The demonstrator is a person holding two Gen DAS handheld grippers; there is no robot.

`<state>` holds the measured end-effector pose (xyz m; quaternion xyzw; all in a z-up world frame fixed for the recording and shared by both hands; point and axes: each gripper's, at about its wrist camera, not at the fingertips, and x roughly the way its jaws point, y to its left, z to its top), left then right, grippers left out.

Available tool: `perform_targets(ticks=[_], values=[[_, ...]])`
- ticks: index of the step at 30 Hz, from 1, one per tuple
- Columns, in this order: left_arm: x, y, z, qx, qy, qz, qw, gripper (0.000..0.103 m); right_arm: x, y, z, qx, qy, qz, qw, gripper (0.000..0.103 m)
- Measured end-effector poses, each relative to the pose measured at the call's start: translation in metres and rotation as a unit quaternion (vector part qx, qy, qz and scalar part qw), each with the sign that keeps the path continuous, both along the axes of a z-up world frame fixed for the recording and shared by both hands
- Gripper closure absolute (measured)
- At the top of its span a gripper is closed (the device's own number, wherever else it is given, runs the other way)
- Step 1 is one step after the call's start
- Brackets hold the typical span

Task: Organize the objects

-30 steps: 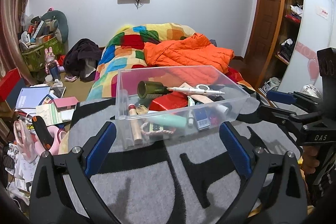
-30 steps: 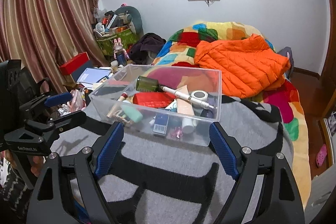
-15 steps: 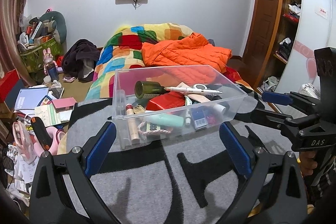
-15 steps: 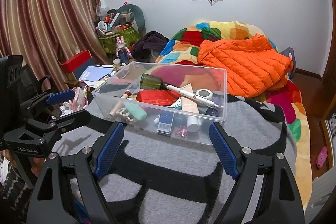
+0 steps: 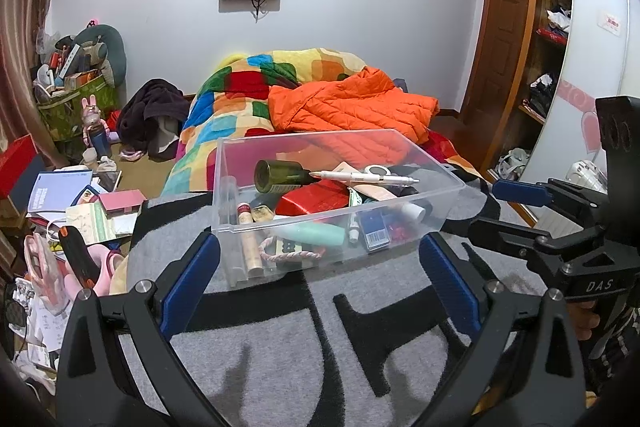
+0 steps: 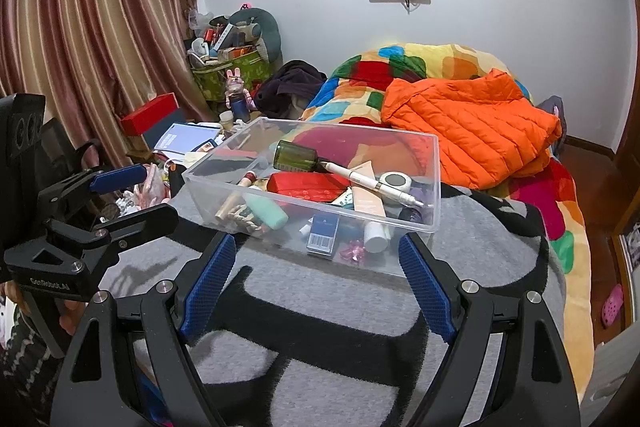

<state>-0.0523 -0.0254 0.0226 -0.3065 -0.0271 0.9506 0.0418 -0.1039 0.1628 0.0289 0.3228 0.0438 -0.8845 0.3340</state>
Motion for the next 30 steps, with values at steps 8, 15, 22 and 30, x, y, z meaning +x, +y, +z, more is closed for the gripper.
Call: perform_targets(ticks=[8,15,22,30], values=[[-0.0019,0.0007,-0.0003,0.001,-0.001,0.000,1.0000,0.002,0.0007,-0.0005,-0.0002,0.000,0.000,0.000,1.000,0.021],[-0.0049,0.0025,-0.0027,0.007,-0.010,-0.003,0.9999,0.002,0.0006,-0.0003,-0.0005,-0.001,0.000,0.000,1.000,0.021],[-0.0046,0.0060,-0.0034,0.002,-0.011,-0.008,0.9999,0.002,0.0007,-0.0002,-0.0014,-0.002,0.000,0.000,1.000,0.021],[-0.0037,0.0070,-0.0031,0.001,-0.006,-0.005,1.0000,0.002,0.0032,-0.0020,-0.0035,-0.002,-0.002,0.001,1.000,0.020]])
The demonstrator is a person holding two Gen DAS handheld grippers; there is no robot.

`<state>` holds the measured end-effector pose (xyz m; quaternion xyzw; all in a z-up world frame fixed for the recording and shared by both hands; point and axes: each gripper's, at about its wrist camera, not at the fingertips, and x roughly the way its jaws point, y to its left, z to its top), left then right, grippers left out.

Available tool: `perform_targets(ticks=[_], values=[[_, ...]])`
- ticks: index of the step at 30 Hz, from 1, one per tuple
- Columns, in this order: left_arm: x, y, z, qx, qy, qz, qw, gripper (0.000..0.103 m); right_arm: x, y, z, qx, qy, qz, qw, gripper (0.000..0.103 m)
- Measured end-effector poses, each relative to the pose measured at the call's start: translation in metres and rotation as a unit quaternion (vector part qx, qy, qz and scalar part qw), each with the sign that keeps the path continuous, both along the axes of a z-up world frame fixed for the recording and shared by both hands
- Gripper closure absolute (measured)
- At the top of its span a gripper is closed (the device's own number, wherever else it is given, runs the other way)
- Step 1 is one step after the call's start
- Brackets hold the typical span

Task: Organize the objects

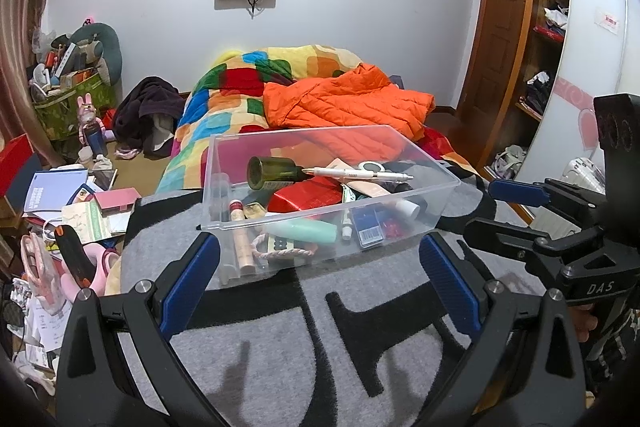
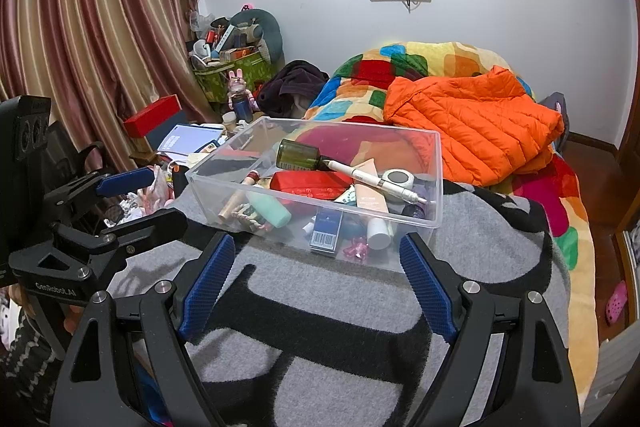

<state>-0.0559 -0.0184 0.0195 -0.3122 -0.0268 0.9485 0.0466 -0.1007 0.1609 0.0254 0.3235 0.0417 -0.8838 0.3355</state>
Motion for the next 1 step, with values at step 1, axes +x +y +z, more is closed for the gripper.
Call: perform_targets(ticks=[1], values=[[-0.0001,-0.0004,-0.0002,0.000,-0.002,0.001,1.0000,0.002,0.0009,-0.0004,-0.0007,0.000,0.000,0.000,1.000,0.020]])
